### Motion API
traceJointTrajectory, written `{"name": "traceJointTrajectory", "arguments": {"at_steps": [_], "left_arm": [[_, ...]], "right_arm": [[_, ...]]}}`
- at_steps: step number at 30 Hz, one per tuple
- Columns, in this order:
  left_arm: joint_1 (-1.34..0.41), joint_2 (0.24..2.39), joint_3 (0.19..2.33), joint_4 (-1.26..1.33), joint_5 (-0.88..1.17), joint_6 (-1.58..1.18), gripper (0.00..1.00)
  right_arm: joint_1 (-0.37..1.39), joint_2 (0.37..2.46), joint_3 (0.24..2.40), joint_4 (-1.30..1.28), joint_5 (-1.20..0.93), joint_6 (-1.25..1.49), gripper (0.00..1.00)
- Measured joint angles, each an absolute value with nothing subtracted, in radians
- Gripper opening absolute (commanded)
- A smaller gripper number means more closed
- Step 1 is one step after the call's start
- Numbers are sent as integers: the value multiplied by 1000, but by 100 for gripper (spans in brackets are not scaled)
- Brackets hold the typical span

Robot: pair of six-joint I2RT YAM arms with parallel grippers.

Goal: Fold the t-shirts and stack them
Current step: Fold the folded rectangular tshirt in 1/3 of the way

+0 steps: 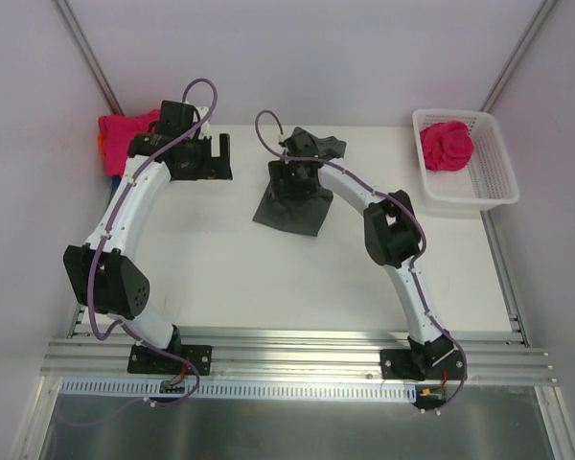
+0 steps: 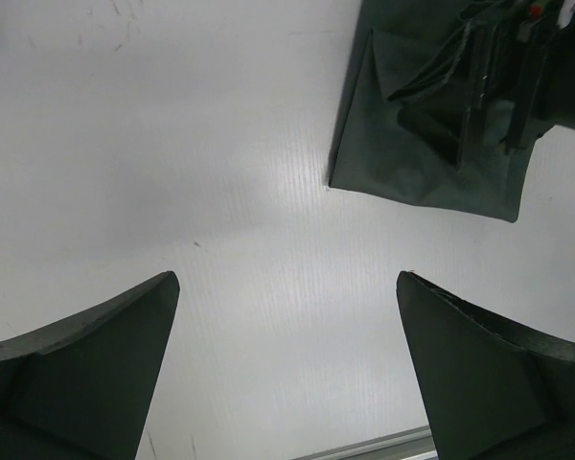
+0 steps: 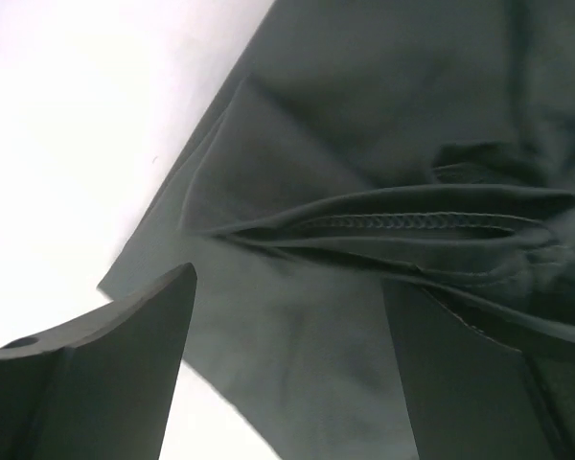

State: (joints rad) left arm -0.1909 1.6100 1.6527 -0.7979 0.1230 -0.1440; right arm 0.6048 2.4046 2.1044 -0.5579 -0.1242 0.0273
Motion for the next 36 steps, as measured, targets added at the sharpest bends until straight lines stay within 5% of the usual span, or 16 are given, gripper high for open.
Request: {"name": "traceJointTrajectory", "arguments": {"at_steps": [16,36], "left_arm": [[-182,1617,1597,-790,191,-147,95],[-182,1623,1632,-797,173,-122,98]], "right_arm": [[462,2409,2204,-542,-30,-38,84],[621,2270,2056,-548,-215,82,83]]}}
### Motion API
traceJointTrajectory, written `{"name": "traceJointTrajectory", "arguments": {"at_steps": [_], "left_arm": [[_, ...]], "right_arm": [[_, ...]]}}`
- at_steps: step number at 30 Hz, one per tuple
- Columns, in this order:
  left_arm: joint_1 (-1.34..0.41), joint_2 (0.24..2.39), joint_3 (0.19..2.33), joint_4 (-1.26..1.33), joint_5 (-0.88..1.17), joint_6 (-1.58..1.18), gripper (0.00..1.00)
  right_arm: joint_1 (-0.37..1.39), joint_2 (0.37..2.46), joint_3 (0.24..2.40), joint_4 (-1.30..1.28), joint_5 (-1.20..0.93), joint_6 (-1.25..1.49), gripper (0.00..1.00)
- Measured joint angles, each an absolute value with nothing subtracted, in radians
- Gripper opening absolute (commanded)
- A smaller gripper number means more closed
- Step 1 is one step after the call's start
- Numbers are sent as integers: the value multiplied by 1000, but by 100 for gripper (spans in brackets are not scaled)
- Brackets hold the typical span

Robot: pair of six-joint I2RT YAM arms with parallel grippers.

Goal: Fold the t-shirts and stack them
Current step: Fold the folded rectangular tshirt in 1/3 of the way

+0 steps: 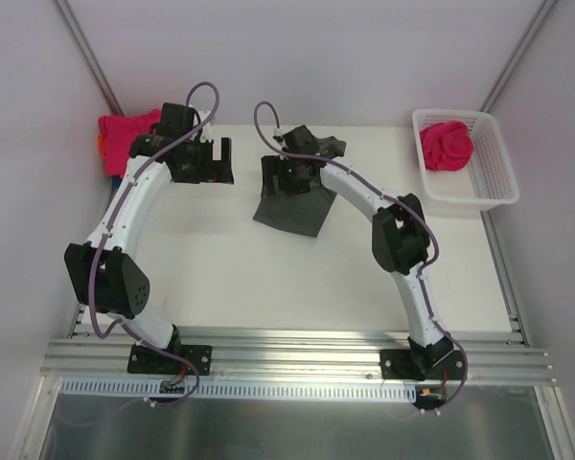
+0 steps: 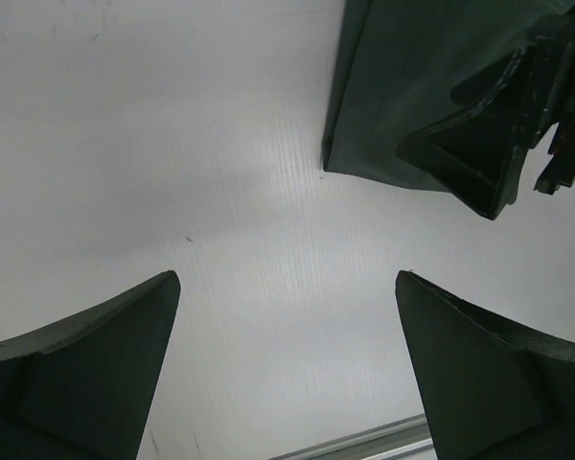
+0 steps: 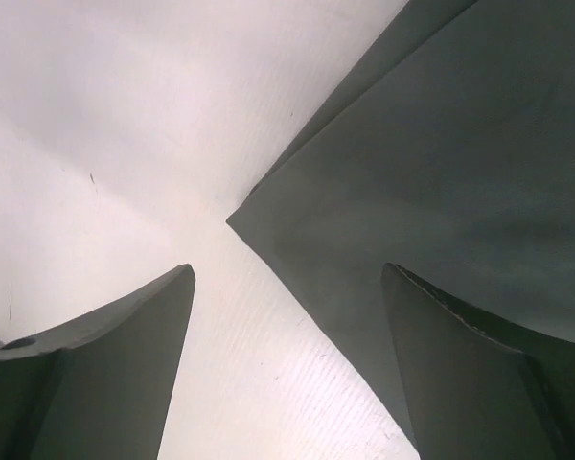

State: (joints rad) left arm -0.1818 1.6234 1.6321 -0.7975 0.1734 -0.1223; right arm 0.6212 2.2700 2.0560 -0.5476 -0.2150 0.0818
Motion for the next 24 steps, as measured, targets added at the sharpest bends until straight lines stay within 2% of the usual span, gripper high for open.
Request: {"name": "traceJointTrajectory", "arguments": {"at_steps": [19,24], "left_arm": [[-155,1557,1694,-804,124,-86,98],[-155,1561,1742,-799,112,-76,99]], "right_arm": [[640,2404,2054,-544,-311,168,84],[641,2322,1891,-482,-381,201,84]]}}
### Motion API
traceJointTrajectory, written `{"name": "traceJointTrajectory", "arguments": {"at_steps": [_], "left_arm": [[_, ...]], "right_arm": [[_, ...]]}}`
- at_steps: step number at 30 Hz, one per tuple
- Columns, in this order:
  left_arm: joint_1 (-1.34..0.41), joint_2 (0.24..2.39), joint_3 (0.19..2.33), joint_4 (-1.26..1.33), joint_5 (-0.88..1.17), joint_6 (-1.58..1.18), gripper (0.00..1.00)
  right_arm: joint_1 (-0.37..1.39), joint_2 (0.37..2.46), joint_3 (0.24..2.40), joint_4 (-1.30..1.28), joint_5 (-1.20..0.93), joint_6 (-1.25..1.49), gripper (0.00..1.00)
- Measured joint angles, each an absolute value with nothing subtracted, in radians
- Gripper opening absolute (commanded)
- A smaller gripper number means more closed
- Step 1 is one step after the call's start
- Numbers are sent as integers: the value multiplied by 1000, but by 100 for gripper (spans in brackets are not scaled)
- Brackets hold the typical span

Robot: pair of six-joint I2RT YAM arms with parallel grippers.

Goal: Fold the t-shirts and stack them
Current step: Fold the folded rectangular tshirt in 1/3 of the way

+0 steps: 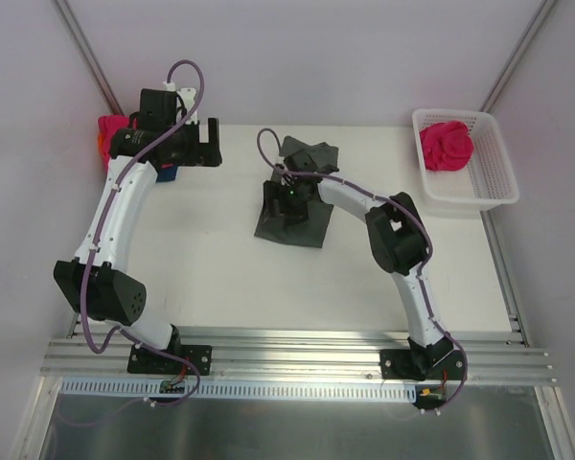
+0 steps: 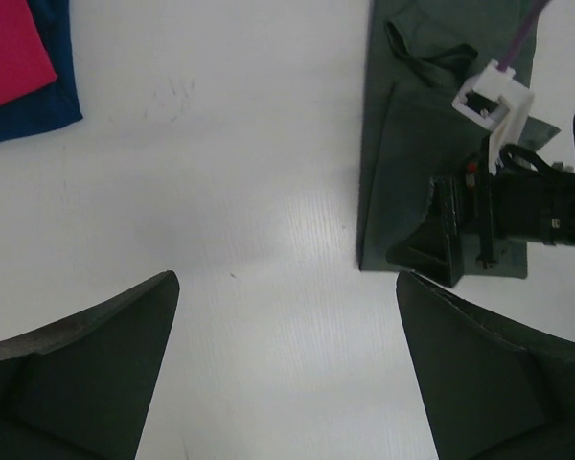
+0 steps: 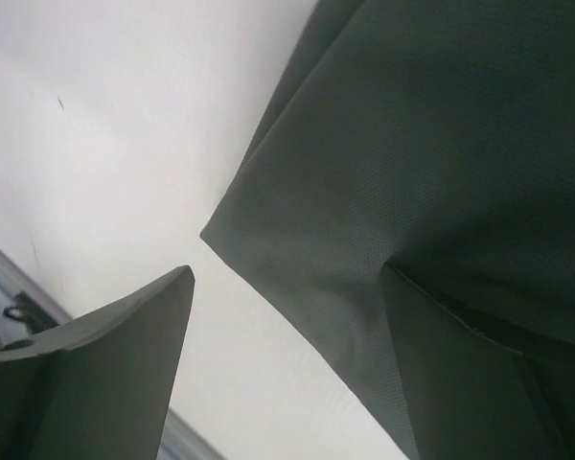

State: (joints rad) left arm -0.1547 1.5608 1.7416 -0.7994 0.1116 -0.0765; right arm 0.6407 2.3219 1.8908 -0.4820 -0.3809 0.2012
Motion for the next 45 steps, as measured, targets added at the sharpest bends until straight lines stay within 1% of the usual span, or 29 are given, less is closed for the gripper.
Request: {"name": "traceJointTrajectory", "arguments": {"at_steps": [5,9,16,21,24,25,26,28,29,30,32,35,36,39,45], "left_arm": [[-142,1573,1761,-799,94,-66,99],[-142,1573,1763,-799,91,-63,99],[-142,1573,1763,-799,92,-63,99],[-142,1570,1753,-792,102,-64,99],[-142,1572,1721,-790,124,-67,98],[-142,1577,1712,-794,133,-70,97],[-142,1585,1707,-795,153,-73,91],[-142,1614,1706,-793,186,-86,88],[-142,1631,1707,-791,204,-91,82],[-142,1653,1710,-792,224,-97,80],[-142,1704,1732,-793,266,-108,75],[-142,1794,1792,-786,330,-124,70],[-145,1829,1812,-779,347,-130,67],[-160,1903,1853,-767,381,-142,64],[-260,2016,1917,-760,418,-148,66]], "right_arm": [[638,2174,1641,-489,-458,229,85],[618,2105,1535,-540,-488,231,85],[563,2067,1492,-587,-475,216,85],[577,2061,1504,-598,-439,181,86],[597,2060,1551,-616,-411,162,86],[603,2060,1571,-619,-403,156,86],[610,2058,1604,-622,-392,148,87],[620,2048,1650,-627,-371,137,87],[623,2039,1671,-627,-362,132,87],[626,2023,1694,-626,-348,125,87],[624,1989,1718,-625,-329,118,87],[602,1927,1735,-614,-290,110,87],[589,1912,1735,-612,-279,106,87],[527,1888,1735,-603,-249,88,87],[377,1892,1697,-601,-212,54,87]]}}
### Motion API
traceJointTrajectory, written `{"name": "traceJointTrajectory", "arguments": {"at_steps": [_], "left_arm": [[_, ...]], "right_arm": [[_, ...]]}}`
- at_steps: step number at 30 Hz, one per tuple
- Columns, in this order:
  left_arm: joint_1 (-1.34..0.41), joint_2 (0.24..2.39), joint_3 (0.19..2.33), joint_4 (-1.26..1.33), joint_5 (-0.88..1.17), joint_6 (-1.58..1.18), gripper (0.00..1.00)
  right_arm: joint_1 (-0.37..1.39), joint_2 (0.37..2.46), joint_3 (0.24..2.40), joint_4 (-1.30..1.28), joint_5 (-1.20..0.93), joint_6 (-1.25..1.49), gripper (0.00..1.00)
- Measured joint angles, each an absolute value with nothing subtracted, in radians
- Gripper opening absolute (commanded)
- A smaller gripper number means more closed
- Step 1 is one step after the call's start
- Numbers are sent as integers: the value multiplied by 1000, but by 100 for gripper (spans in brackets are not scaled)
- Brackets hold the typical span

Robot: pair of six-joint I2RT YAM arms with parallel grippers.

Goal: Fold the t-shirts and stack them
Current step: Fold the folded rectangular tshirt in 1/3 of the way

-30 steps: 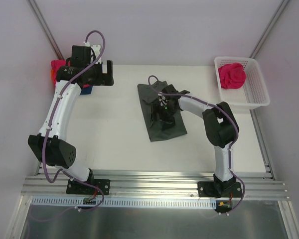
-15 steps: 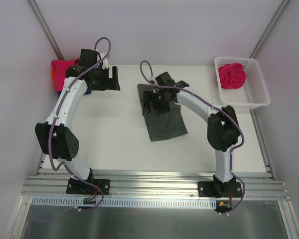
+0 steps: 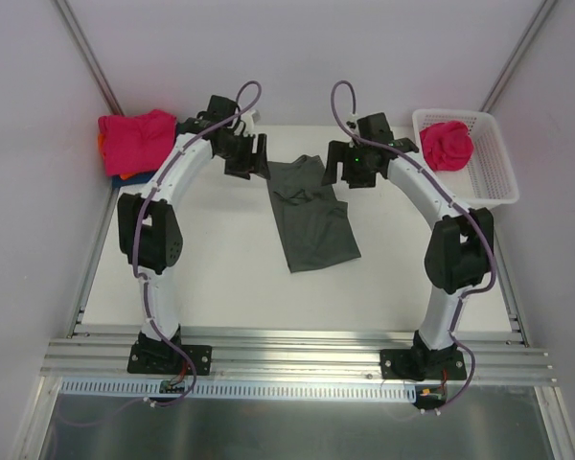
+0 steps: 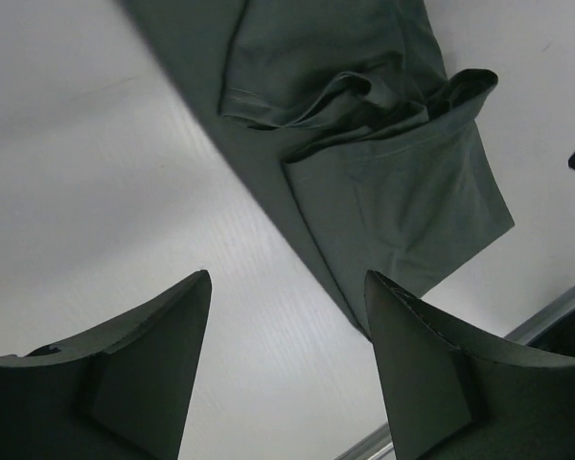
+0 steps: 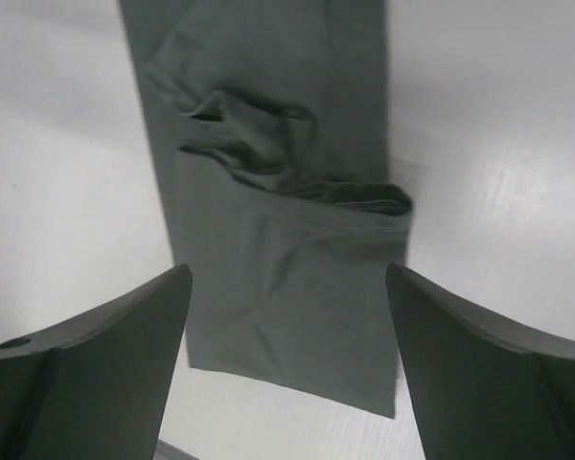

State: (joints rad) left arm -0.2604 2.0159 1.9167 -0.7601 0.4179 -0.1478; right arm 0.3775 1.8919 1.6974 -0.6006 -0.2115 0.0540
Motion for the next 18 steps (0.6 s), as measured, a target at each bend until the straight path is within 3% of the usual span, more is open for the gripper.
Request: {"name": "traceJointTrajectory", "arguments": {"at_steps": [18], "left_arm": [[-317,2259,1991,-738,524,-189,66]], "right_arm": [[281,1966,1452,-612,-225,40,88]]}}
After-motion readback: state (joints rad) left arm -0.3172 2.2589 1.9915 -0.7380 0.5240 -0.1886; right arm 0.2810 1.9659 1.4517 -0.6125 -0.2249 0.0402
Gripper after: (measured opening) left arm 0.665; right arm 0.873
